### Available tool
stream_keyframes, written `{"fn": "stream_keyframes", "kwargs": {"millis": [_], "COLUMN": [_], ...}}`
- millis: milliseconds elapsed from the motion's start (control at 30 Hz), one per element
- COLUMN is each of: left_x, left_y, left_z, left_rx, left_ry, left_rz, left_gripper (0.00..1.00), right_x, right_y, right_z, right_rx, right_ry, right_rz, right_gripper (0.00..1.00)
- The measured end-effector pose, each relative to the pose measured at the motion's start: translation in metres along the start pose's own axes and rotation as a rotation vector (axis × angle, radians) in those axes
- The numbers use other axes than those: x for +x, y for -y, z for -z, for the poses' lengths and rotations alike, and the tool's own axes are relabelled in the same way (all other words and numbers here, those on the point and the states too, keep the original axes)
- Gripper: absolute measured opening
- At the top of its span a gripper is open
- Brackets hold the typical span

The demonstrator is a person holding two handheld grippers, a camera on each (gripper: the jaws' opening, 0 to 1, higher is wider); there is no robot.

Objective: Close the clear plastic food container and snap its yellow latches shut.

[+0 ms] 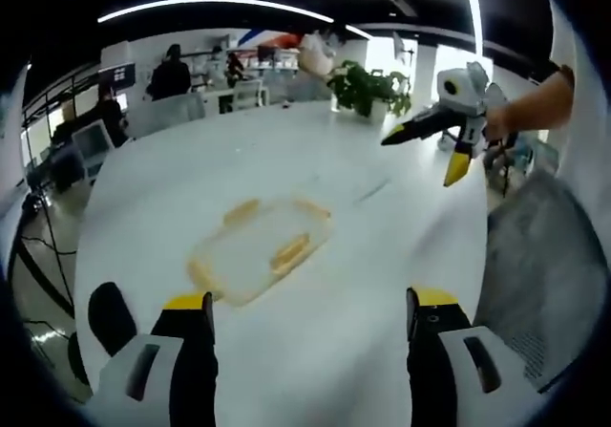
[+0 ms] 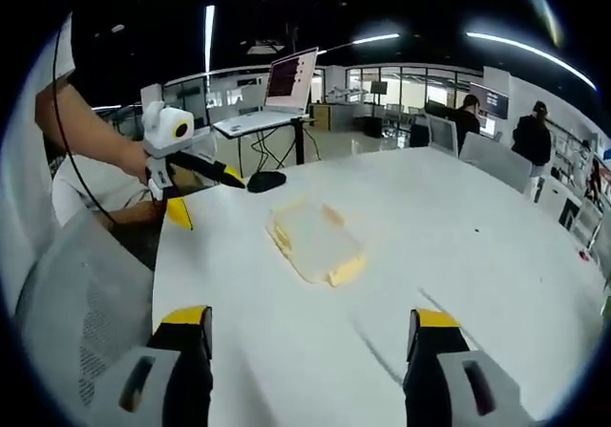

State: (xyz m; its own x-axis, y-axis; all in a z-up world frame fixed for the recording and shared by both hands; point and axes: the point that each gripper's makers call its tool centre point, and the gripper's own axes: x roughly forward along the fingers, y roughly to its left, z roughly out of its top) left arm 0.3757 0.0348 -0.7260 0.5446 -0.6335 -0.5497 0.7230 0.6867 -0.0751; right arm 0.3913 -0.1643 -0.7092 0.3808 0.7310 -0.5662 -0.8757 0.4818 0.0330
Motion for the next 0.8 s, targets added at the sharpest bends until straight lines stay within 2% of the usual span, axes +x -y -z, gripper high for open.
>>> {"fn": "stream_keyframes", "kwargs": {"millis": [367,733,800], "left_x": [0.005,0.01,0.01], "left_y": [-0.022,-0.032,-0.033], "left_z": [-0.004,-0.001,-0.003], "left_rx": [0.044,0.099,0.084], "left_ry": [-0.022,-0.056,-0.052], "left_rz": [0.035,0.077,0.092], "left_gripper": [0.82,0.81,0.82], "right_x": [0.021,0.042,0.044], "right_y": [0.011,0.015,0.016], "right_z": [-0.011,-0.021,-0.023], "right_rx": [-0.018,-0.072,-0.077], "right_ry": [-0.018,-0.048,-0.051], "right_rz": [-0.016,-0.044,-0.048], "right_gripper": [0.83,0.82,0.82]}}
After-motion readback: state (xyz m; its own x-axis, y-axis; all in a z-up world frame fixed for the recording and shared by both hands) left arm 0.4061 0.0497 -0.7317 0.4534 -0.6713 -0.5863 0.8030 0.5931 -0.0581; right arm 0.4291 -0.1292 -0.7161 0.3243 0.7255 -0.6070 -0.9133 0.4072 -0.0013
